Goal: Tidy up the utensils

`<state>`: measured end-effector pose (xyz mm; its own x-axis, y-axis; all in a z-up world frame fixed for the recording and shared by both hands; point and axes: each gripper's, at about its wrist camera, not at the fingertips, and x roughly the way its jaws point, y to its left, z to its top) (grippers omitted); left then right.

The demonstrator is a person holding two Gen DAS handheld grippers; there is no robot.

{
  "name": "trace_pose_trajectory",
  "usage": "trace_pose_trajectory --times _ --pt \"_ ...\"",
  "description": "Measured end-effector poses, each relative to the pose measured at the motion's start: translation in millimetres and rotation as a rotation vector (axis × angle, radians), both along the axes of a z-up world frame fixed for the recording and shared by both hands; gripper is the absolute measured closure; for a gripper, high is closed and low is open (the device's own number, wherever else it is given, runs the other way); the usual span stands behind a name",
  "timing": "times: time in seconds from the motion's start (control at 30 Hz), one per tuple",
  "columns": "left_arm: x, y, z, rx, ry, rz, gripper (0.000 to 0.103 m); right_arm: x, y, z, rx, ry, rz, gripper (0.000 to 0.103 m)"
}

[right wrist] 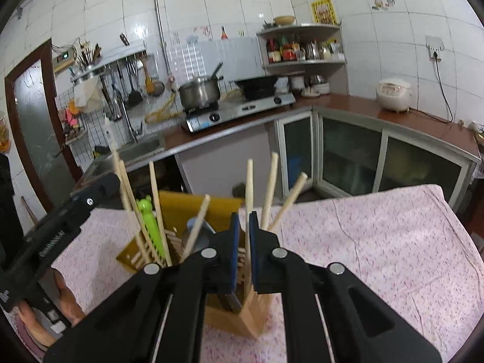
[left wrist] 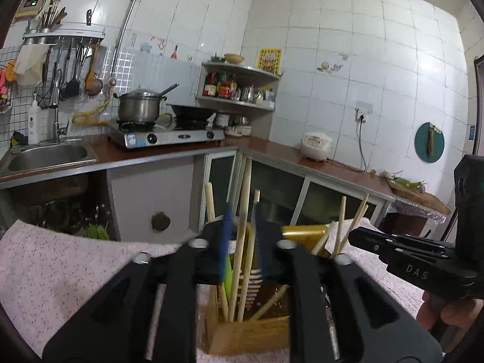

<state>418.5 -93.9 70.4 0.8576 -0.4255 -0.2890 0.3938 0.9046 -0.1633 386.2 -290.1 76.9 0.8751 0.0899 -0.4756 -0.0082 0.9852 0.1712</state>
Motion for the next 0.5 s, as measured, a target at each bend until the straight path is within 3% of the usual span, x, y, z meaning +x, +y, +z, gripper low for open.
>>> trace_pose_trajectory --times 0.07,0.1,0.2,0.3,0.37,0.43,0.5 --pt "-9 2 3 0.010 -0.005 0.029 0.058 -6 -3 -1 0.008 0.019 -0.003 0.068" --pt "-14 4 5 0.003 0.000 0.035 0.056 -11 -4 0 0.016 0.010 -0.007 0.053" --pt "-26 17 10 -0.032 0.046 0.039 0.054 -35 -7 5 -0.010 -0.018 -0.020 0.051" --pt "-55 34 15 -0.027 0.065 0.084 0.034 -58 -5 8 -0.065 -0.017 -0.030 0.044" --pt "-77 46 18 -0.016 0.052 0.136 0.013 -81 -3 7 -0.100 -0.030 -0.050 0.038" --pt "-106 60 19 0.008 0.036 0.189 0.005 -99 -1 8 -0.118 -0.047 -0.064 0.030" --pt "-125 65 21 0.040 0.039 0.197 0.005 -126 5 6 -0.139 -0.060 -0.088 0.020"
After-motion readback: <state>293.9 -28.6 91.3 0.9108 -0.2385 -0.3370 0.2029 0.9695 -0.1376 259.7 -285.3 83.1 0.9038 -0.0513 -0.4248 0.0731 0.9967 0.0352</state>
